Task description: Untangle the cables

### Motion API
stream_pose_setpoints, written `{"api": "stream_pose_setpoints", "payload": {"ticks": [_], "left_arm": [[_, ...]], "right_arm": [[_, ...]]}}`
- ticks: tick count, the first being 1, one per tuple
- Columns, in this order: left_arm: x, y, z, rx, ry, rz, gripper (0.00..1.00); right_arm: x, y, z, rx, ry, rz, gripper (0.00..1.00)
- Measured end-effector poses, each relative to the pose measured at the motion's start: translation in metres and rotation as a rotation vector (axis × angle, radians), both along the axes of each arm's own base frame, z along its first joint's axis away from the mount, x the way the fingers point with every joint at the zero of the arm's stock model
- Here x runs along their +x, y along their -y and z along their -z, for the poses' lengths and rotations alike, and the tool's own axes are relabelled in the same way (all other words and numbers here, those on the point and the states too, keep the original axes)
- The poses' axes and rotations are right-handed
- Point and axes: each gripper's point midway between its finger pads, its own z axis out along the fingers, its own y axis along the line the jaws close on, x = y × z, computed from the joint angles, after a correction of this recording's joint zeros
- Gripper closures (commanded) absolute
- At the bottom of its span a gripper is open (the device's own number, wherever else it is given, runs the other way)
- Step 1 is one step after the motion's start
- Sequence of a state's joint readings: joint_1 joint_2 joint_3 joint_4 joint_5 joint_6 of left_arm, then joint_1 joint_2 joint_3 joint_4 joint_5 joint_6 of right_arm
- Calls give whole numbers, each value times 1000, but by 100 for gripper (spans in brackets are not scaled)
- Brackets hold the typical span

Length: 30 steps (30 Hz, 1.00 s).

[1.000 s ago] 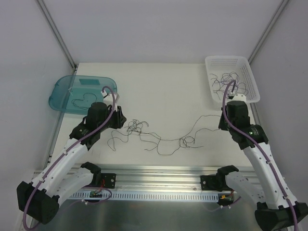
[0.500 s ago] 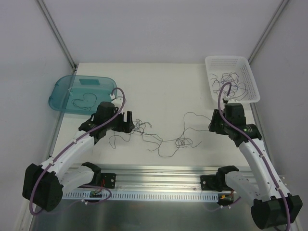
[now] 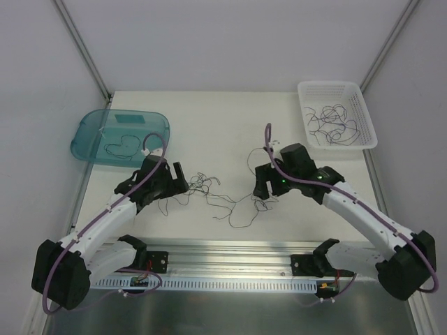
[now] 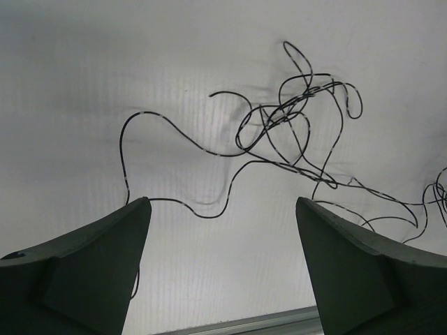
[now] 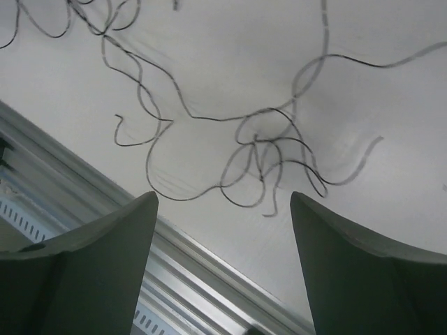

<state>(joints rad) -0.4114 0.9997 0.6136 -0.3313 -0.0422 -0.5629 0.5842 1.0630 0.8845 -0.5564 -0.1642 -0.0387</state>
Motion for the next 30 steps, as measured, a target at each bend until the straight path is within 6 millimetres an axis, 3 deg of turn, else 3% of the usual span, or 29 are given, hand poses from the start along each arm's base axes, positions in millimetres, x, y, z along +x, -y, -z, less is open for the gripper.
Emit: {"api": "stream_pose_setpoints", "payload": {"ticks": [4,10,17,22,23,26,27,28,29,30], "left_arm": [[-8,-8,12,-13,-42,-99,15],[-12,-15,27,-18,-95,-195,22],[-13,-22,50,24,-170,-278,31],[-13,-23,60,35,-206,-303,39],[-13,-22,63,34,-214,-310,48],[-12,-21,67,30,-227,-328,65],[-11,-21,68,28,-229,-336,83],[-10,-22,69,28,-230,-347,93],[-10,-23,71,35,-229,-351,100],[-10,-24,72,44,-229,-351,100]], "right_arm": [[-3,-49,17,2,-26,-160,20],[0,-98,52,-24,-82,-302,27],[6,-116,87,-47,-130,-337,33],[3,-123,99,-55,-141,-357,42],[3,-124,100,-54,-141,-359,44],[4,-127,103,-50,-138,-365,67],[4,-128,103,-49,-135,-369,86],[4,-128,103,-51,-130,-374,95],[4,-128,102,-52,-126,-373,99],[5,-126,101,-59,-124,-368,99]]}}
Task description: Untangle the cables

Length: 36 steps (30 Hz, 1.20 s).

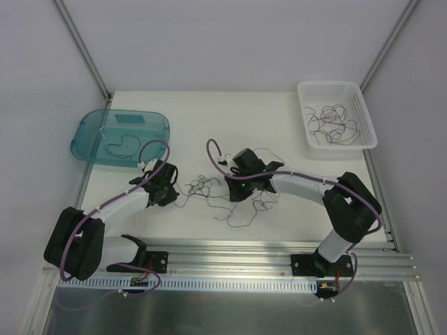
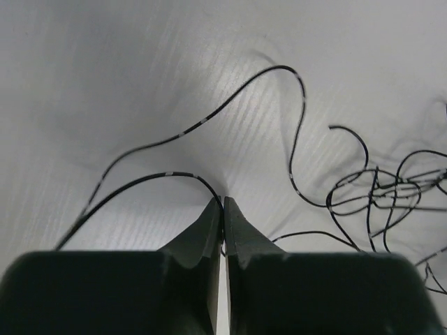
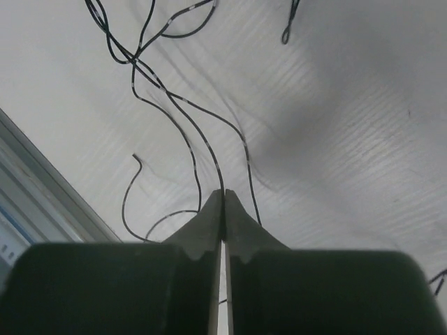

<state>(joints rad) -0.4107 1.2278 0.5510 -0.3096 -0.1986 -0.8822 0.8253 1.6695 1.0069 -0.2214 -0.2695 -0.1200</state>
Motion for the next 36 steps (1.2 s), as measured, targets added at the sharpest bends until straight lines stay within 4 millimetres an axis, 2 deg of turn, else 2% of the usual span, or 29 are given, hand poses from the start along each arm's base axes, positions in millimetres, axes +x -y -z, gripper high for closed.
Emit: {"api": "stream_pose_setpoints", "payload": {"ticks": [3,6,9,12,15,18,20,22,26,29,32,36], "left_arm": [[3,-7,1,32,2,-9,100],[16,-23,-8,68,28,-52,100],[31,-42,-20,101,62,-109,100],[40,-59,-31,129,86,-156,100],[41,-71,-36,145,92,-185,100],[37,-85,-39,177,86,-211,100],[35,-94,-41,193,79,-228,100],[33,-103,-45,209,78,-244,100],[34,-109,-53,235,83,-236,100],[30,-112,-51,253,65,-232,100],[27,-116,-47,266,41,-241,100],[20,-127,-37,274,-13,-279,100]], "right_arm": [[0,15,-14,-28,30,19,99],[11,43,-55,-22,120,80,99],[28,93,-121,15,257,211,99],[44,152,-210,73,460,392,99],[38,205,-289,114,663,544,99],[19,242,-337,120,798,650,99],[7,259,-359,115,861,699,99],[-1,271,-372,99,896,735,99],[-5,274,-384,106,912,742,99],[-6,272,-398,120,922,733,99],[-8,276,-435,144,985,747,99],[-17,292,-479,162,1100,815,99]]}}
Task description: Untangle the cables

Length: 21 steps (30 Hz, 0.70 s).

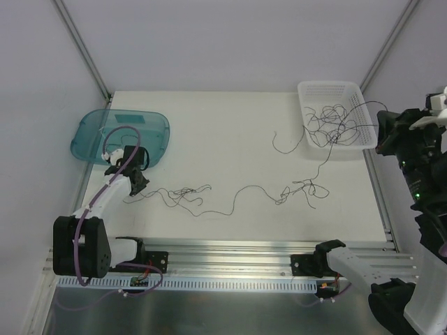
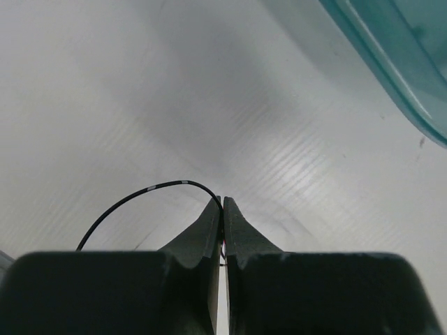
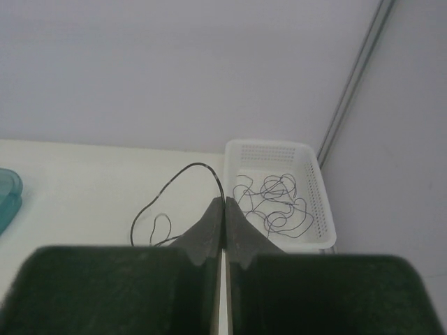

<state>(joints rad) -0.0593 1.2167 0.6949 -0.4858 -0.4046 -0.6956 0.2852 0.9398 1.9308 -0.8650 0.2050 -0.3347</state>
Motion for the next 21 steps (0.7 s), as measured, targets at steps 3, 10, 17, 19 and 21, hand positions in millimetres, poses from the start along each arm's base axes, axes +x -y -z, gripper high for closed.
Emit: {"api": "stream_pose_setpoints", "payload": {"ticks": [3,10,17,19,21], "left_arm": [[-6,-10,4,1,-29,-39,100],[3,-1,-11,-41,-4,37,99],[5,49,-29,-169,50,304,46],[3,75,-42,-202,97,425,28],[-2,104,-59,-237,163,553,20]], "right_arm": [[-10,12,-14,4,48,47,99],[18,-25,59,0,-123,-98,99],[44,-83,221,89,-550,-304,99],[40,-90,240,123,-607,-329,99],[37,-96,240,151,-613,-356,99]]}}
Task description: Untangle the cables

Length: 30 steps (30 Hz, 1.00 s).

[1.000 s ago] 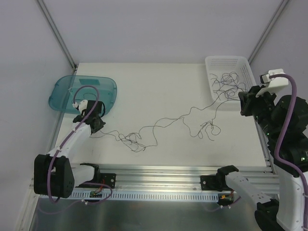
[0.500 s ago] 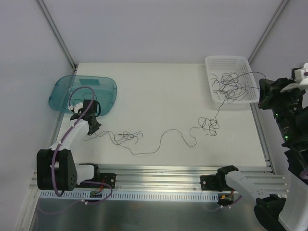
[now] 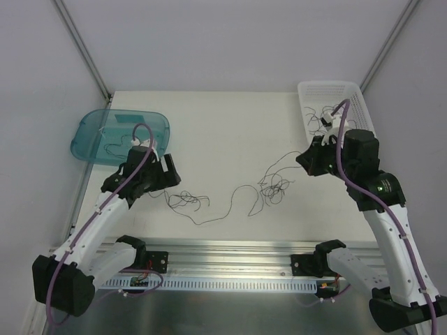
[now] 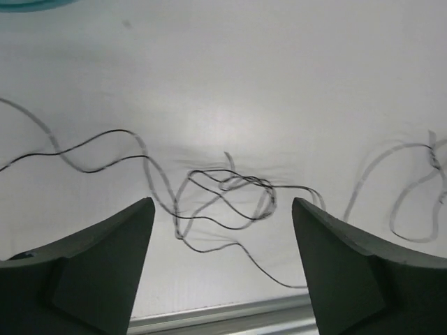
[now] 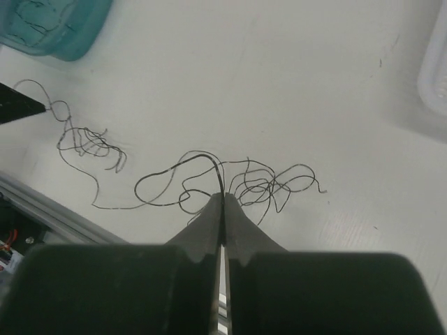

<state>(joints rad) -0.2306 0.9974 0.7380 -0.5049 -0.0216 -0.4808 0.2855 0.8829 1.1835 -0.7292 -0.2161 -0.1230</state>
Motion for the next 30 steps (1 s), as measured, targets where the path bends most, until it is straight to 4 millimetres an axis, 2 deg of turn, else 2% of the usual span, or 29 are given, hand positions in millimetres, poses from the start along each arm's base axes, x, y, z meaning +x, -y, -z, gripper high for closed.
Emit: {"api": "stream_pose_setpoints", "payload": {"ticks": [1,4,8,11,15,18,23,28,30], "left_arm": [[-2,13,-9,-24,37,52,14],[-12,49,-35,-112,130,197,10],[-18,87,-58,-202,215,335,7],[-27,127,-65,-248,249,480,5],[-44,183,-56,-240,254,686,4],[-52,216,-47,-218,272,803,4],[-53,262,-38,-177,392,914,8],[-51,289,-33,-192,521,960,9],[-52,296,-23,-186,546,978,9]], "right_arm": [[-1,-3,-4,18,10,-10,99],[-4,-11,-28,65,60,-47,99],[-8,-18,-75,128,172,-78,99],[-14,-22,-112,183,261,-100,99],[-22,-26,-146,242,342,-124,99],[-24,-29,-158,274,366,-135,99],[-26,-32,-160,302,349,-136,99],[-27,-34,-161,325,337,-135,99],[-27,-34,-161,330,334,-133,99]]}}
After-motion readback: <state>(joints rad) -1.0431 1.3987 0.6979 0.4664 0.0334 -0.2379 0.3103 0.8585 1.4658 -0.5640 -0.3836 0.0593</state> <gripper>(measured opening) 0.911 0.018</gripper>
